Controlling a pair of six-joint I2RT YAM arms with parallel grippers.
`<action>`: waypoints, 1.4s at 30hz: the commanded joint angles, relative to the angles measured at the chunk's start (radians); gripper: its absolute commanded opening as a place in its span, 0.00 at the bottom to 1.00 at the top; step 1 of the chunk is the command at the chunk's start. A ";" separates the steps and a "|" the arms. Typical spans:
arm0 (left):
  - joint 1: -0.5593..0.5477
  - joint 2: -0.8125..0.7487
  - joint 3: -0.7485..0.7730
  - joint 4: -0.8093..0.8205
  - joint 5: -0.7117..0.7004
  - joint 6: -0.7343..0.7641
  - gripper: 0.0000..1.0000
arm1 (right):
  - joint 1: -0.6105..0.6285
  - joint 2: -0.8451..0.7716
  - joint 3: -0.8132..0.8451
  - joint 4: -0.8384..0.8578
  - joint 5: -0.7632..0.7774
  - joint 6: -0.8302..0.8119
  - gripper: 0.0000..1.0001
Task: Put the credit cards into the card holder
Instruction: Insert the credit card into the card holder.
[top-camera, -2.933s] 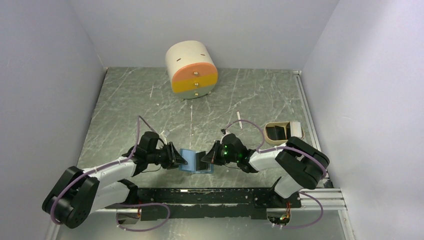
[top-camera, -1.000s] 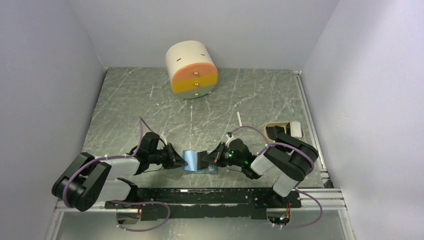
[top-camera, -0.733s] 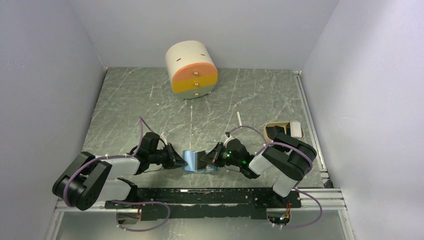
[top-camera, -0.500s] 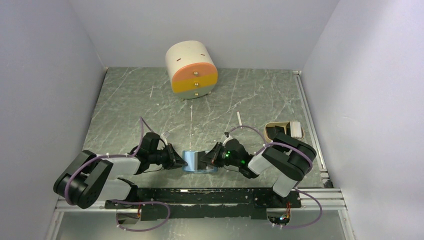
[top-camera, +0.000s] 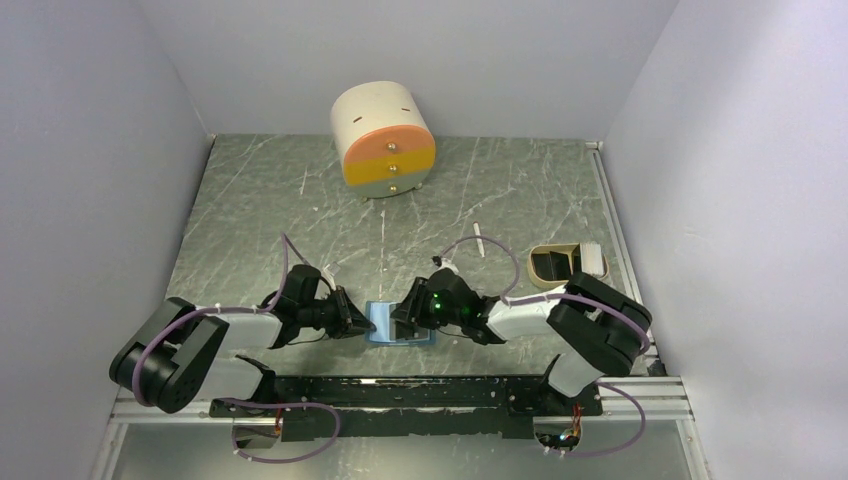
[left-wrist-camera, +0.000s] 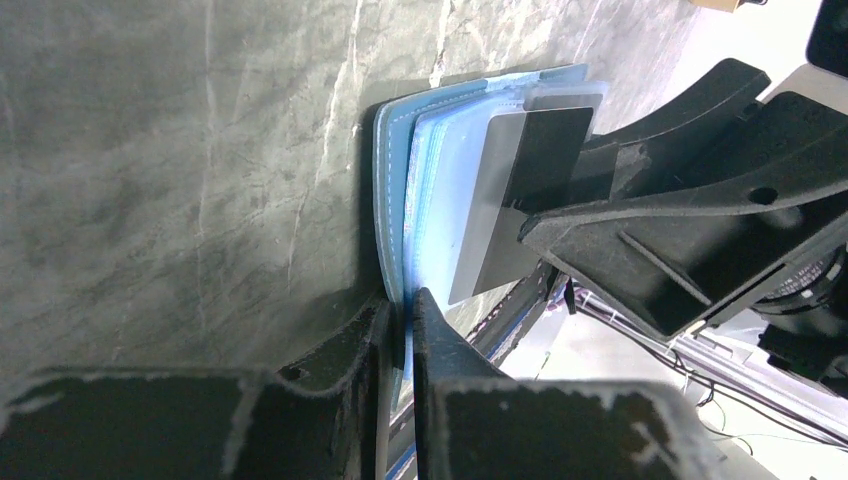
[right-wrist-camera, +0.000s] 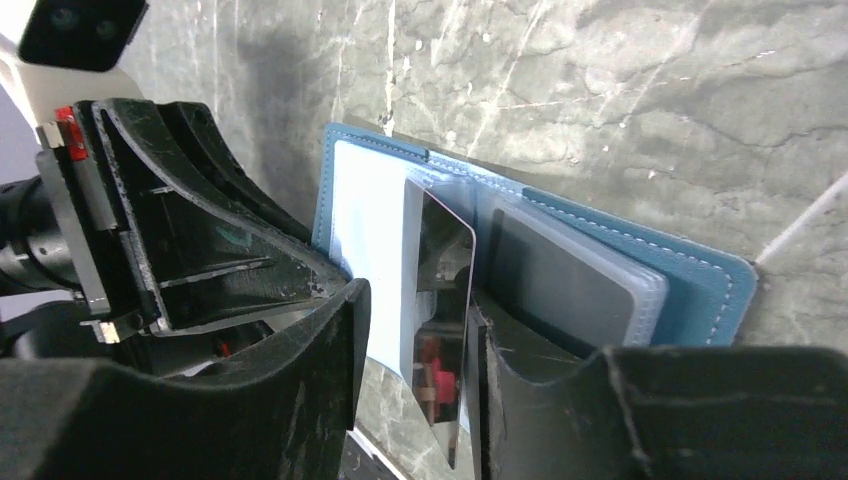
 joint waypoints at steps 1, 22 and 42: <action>0.004 -0.008 -0.002 0.006 0.005 0.023 0.14 | 0.038 -0.011 0.041 -0.242 0.106 -0.062 0.42; 0.004 -0.028 -0.010 -0.001 0.001 0.028 0.14 | 0.047 -0.061 0.115 -0.475 0.151 -0.120 0.51; 0.002 -0.076 -0.021 0.011 0.011 0.029 0.18 | 0.066 0.048 0.153 -0.317 0.016 -0.083 0.51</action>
